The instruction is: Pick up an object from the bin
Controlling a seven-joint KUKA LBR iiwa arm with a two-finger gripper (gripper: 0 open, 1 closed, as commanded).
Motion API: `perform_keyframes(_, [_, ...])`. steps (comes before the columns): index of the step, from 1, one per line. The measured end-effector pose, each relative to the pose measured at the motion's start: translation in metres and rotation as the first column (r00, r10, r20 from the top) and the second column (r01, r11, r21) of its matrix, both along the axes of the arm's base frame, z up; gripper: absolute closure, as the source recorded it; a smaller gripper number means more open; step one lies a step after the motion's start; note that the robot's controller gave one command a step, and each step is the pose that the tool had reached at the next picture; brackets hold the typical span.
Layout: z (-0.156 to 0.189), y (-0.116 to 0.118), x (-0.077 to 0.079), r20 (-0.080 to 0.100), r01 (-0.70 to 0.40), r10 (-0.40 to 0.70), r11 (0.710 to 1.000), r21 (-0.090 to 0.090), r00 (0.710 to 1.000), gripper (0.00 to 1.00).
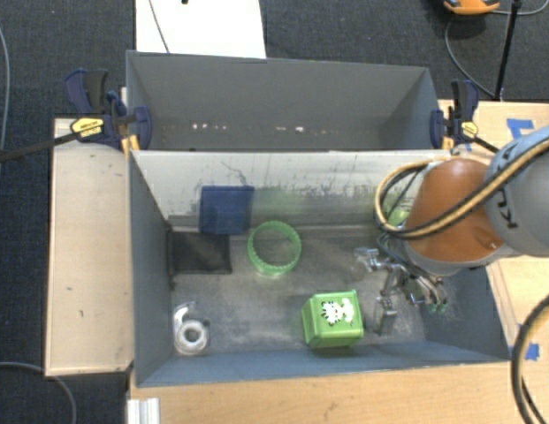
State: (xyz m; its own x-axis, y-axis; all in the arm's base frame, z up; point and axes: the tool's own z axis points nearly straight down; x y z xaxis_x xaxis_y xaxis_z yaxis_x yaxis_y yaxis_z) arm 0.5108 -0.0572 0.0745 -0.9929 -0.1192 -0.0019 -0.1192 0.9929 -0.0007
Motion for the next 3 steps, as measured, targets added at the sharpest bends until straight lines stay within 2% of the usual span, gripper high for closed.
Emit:
perform_keyframes(1, [0.003, 0.047, 0.012, 0.005, 0.011, -0.011, 1.0, 0.001, 1.0, 0.0])
perform_keyframes(2, [0.004, 0.063, 0.017, 0.007, 0.009, -0.009, 1.0, 0.002, 1.0, 0.0])
perform_keyframes(3, [0.02, 0.088, 0.025, 0.006, -0.14, 0.14, 0.99, 0.004, 0.99, 0.0])
